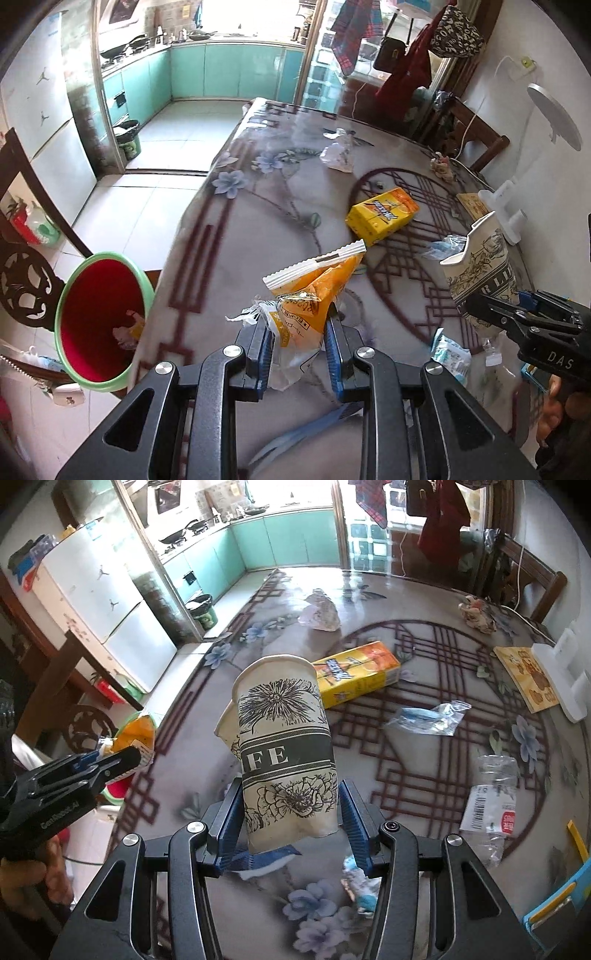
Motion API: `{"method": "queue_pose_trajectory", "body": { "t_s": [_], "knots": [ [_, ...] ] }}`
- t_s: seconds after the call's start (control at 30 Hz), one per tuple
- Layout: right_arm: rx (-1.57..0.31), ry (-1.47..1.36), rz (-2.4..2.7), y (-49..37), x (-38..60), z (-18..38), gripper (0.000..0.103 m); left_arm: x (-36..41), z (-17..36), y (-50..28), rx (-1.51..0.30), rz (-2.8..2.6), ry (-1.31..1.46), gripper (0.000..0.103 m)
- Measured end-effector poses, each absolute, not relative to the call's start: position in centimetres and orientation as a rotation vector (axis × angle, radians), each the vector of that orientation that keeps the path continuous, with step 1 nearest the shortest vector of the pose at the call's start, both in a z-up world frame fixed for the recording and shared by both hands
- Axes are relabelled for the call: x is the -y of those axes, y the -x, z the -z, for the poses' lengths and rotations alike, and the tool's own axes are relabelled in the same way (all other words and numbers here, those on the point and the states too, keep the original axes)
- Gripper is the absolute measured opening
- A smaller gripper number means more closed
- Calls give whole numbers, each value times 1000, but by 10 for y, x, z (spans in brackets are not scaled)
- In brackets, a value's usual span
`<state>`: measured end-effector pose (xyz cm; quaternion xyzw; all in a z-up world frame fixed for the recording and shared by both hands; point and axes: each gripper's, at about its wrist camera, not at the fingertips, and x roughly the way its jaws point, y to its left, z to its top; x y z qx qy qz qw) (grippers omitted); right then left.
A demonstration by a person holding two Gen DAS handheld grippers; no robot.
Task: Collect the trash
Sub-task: 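Carry the snack bag and paper cup over the red bucket and release them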
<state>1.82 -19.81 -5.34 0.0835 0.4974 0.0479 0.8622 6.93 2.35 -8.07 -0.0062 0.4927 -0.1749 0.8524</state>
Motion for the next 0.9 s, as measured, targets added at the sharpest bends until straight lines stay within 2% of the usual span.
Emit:
{"method": "queue_pose_trajectory", "body": {
  "t_s": [0.9],
  "knots": [
    [-1057,-108,-194,-54,87,54,49,-156,108,-93,-1069,230,100,23]
  ]
}}
